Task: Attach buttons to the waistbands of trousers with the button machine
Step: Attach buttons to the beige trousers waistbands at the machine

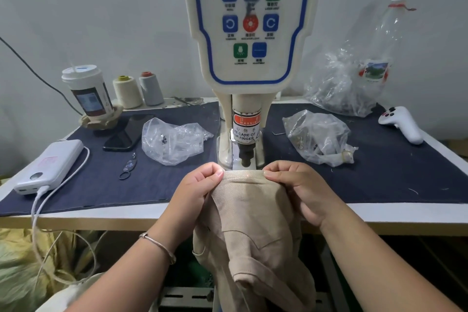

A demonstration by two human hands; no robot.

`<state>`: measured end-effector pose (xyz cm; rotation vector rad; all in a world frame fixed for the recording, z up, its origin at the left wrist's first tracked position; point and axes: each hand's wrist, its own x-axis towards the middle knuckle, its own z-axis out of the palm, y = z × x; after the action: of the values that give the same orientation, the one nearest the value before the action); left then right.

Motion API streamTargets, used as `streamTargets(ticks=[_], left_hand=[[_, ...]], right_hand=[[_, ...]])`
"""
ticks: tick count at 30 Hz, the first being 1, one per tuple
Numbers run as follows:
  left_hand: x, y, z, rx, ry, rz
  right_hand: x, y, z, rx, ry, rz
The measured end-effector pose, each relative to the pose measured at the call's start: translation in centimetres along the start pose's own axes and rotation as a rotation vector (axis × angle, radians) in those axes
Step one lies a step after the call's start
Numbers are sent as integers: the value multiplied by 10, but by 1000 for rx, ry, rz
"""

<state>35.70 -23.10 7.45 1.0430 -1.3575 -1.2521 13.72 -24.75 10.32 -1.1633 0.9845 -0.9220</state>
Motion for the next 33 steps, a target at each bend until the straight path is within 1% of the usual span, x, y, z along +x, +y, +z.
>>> streamTargets(ticks=[4, 8, 16, 23, 27, 33], left_hand=[[-2, -7, -1, -60, 14, 5], [-2, -8, 0, -104, 9, 2], [0, -7, 3, -103, 36, -5], [-2, -5, 1, -177, 2, -13], [-1, -5, 0, -166, 3, -14], [1, -6, 2, -102, 36, -37]], right_hand=[[2, 9, -4, 89, -71, -33], [4, 15, -7, 162, -98, -49], [8, 14, -5, 173, -57, -41], [12, 16, -8, 204, -92, -31], [13, 17, -8, 214, -94, -27], [13, 14, -4, 204, -22, -21]])
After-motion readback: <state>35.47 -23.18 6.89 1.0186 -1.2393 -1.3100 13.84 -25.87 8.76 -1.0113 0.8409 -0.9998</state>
